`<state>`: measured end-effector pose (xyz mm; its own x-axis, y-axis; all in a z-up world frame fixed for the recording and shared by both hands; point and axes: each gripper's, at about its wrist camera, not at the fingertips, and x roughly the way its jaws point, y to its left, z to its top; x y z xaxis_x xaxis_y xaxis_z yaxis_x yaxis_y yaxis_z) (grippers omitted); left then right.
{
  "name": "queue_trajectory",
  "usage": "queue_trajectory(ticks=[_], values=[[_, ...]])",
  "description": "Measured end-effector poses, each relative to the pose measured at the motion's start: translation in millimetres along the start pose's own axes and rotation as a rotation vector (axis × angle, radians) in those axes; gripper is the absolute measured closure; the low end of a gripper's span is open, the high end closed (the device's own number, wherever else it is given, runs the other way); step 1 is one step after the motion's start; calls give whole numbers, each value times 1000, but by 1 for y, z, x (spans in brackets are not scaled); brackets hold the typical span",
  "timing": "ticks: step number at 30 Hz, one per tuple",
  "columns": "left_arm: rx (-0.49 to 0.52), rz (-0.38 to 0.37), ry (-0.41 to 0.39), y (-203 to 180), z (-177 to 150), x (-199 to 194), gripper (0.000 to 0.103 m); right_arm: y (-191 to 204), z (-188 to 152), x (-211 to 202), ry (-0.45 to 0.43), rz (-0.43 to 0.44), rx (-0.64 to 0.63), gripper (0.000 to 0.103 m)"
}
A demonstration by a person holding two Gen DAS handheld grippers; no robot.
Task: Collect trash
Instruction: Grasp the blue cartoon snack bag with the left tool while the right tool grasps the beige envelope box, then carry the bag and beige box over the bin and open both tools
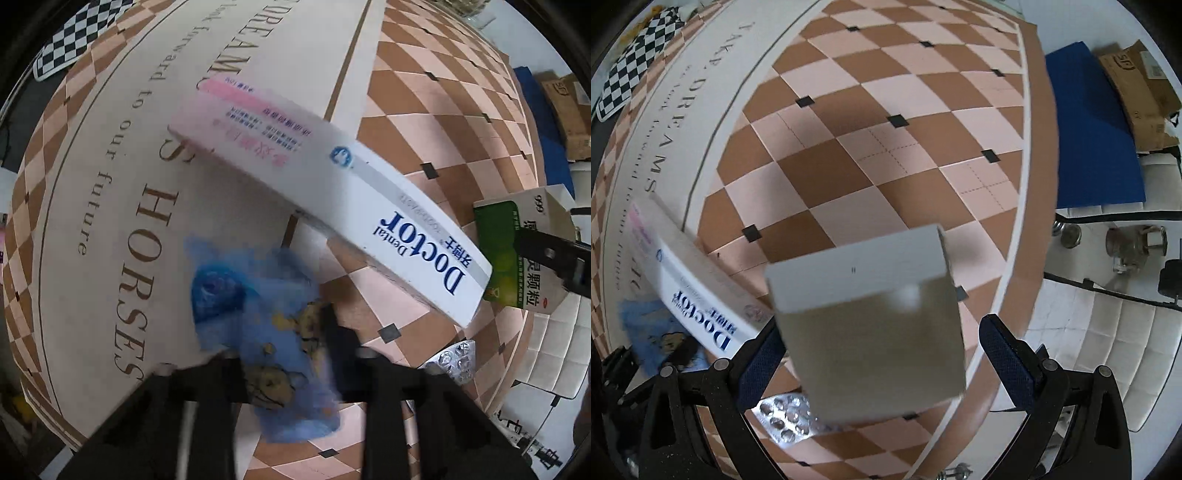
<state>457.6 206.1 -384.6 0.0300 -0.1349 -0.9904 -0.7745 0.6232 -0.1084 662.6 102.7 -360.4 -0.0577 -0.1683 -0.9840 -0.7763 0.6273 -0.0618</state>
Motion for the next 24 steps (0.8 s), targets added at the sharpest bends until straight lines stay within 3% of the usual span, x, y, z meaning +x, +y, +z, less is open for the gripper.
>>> queue_trajectory(ticks=[3, 4, 15, 24], values=[[26, 25, -30, -1, -2, -8, 96, 0, 3, 7, 5, 19, 1, 5], [33, 35, -42, -1, -2, -12, 96, 0, 3, 8, 2, 31, 1, 20], [69, 107, -162, 11, -17, -68, 97, -1, -13, -11, -61, 52, 42, 30], [128, 114, -286, 21, -51, -116, 97, 2, -79, -60, -213, 61, 161, 31]])
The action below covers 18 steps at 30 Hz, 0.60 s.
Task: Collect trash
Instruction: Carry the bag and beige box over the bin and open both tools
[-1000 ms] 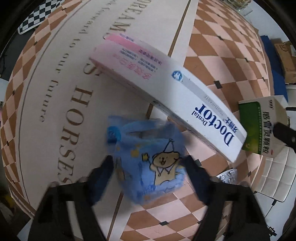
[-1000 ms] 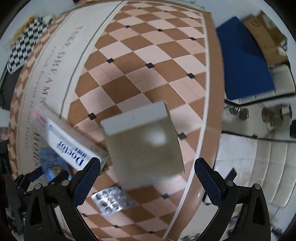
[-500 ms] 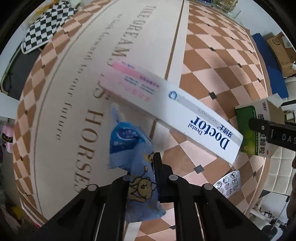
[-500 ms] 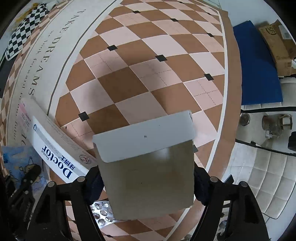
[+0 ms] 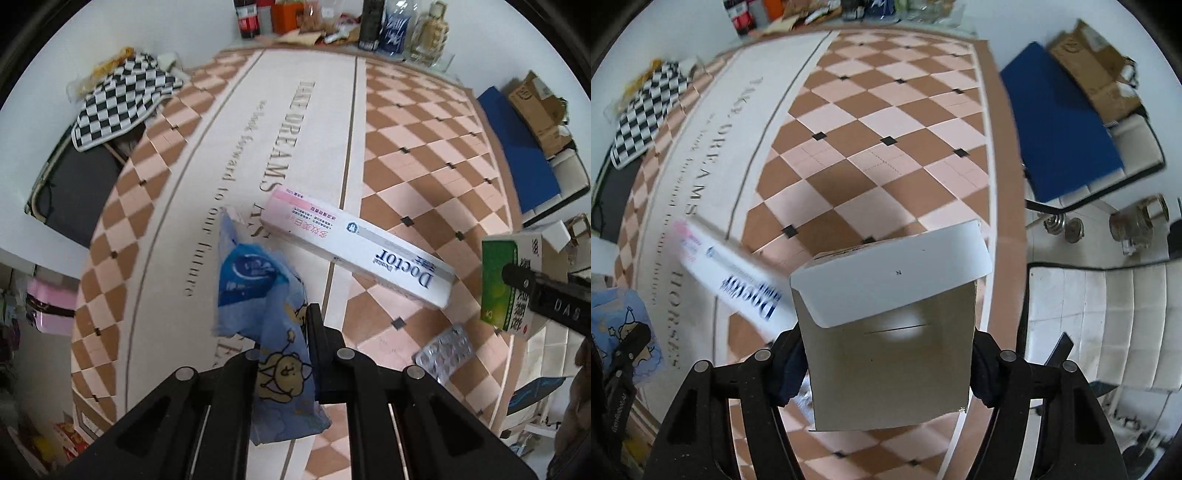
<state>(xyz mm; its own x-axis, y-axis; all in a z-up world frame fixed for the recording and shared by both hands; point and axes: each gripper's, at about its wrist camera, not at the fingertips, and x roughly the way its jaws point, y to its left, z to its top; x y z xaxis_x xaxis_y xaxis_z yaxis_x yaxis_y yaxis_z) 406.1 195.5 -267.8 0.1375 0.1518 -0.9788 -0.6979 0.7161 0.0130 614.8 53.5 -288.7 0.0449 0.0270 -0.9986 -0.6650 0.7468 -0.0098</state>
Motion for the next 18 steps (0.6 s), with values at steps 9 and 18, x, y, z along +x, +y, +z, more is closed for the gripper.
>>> queue_trajectory(ticks=[9, 18], values=[[74, -85, -87, 34, -62, -60, 97, 26, -116, -83, -158, 45, 113, 31], [186, -163, -149, 103, -164, -117, 97, 86, -277, -146, -249, 94, 249, 31]])
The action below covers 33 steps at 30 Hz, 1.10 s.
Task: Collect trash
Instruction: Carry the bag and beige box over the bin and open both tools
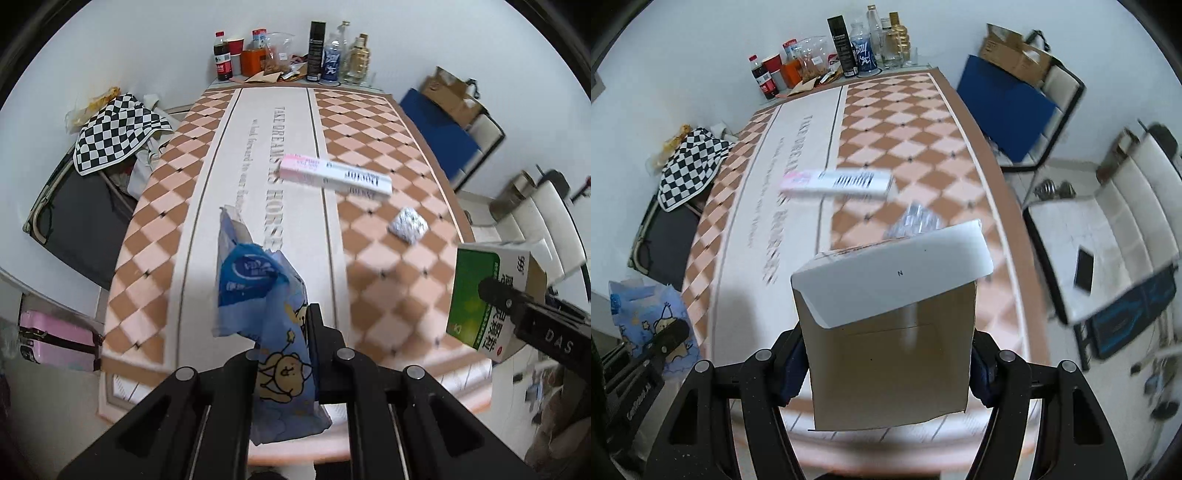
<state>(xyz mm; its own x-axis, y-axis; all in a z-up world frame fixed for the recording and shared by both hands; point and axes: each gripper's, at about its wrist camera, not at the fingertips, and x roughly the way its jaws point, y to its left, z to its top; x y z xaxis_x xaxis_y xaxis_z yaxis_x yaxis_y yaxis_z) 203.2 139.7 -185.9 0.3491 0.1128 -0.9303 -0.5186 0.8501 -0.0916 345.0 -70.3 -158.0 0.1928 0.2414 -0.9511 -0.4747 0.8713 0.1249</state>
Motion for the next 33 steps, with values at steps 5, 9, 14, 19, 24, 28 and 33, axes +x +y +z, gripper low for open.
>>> queue_trajectory(ticks=[5, 9, 14, 19, 24, 28, 33], values=[[38, -40, 40, 20, -61, -21, 97, 21, -101, -36, 14, 20, 81, 31], [70, -60, 122, 23, -116, -21, 97, 30, -175, -45, 72, 37, 131, 31], [67, -76, 254, 24, -178, 6, 97, 22, -256, -32, 165, 37, 177, 31], [23, -79, 408, 24, -232, 61, 97, -7, -322, 18, 296, 50, 255, 31], [-3, -65, 490, 15, -269, 133, 97, -28, -378, 91, 411, 69, 295, 31], [-12, -50, 517, 7, -289, 197, 97, -38, -416, 156, 460, 65, 299, 31], [-38, -54, 535, 10, -309, 267, 97, -44, -441, 230, 493, 60, 293, 31]])
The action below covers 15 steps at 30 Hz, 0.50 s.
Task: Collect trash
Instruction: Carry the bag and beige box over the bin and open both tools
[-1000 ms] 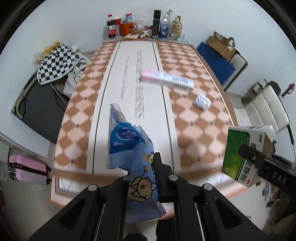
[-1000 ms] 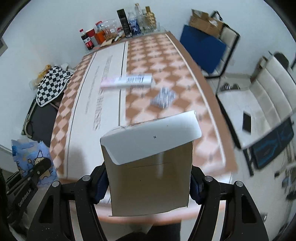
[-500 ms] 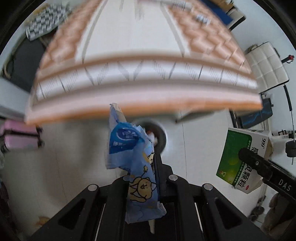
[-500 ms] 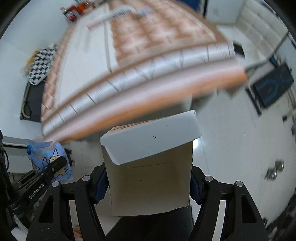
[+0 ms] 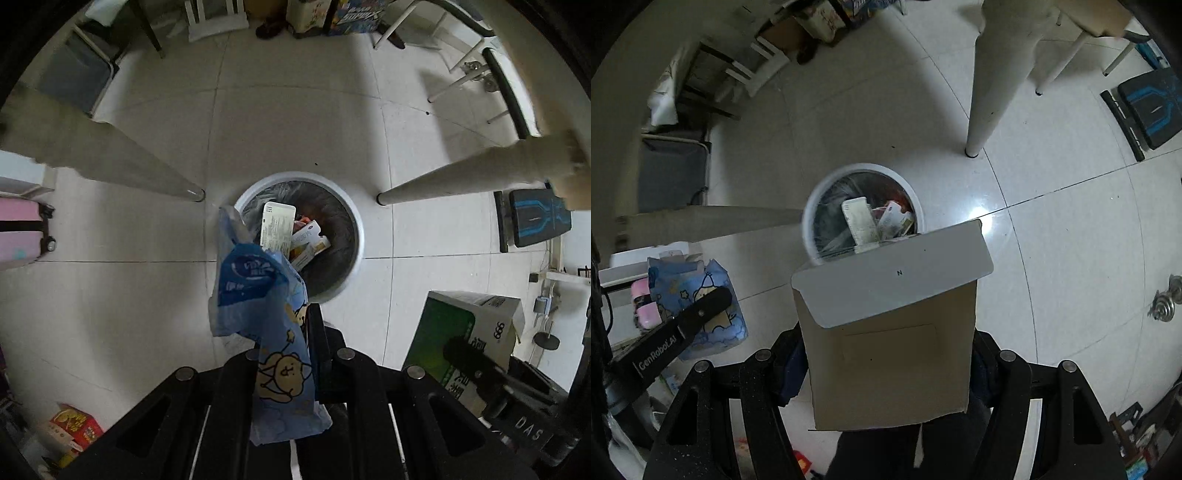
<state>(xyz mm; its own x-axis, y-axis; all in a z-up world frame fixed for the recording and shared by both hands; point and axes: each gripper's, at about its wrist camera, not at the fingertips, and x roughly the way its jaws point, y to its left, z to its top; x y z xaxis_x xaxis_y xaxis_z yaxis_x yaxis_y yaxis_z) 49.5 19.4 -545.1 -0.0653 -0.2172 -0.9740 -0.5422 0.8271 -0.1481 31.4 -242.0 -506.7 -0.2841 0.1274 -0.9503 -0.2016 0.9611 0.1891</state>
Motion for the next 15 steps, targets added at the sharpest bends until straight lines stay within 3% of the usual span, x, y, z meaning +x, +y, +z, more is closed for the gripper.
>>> queue_trajectory(ticks=[6, 15], values=[[-18, -23, -1, 11, 24, 59, 97, -6, 39, 73, 4, 0, -5, 31], [-95, -124, 45, 34, 37, 94, 93, -15, 78, 156, 37, 36, 52, 29]])
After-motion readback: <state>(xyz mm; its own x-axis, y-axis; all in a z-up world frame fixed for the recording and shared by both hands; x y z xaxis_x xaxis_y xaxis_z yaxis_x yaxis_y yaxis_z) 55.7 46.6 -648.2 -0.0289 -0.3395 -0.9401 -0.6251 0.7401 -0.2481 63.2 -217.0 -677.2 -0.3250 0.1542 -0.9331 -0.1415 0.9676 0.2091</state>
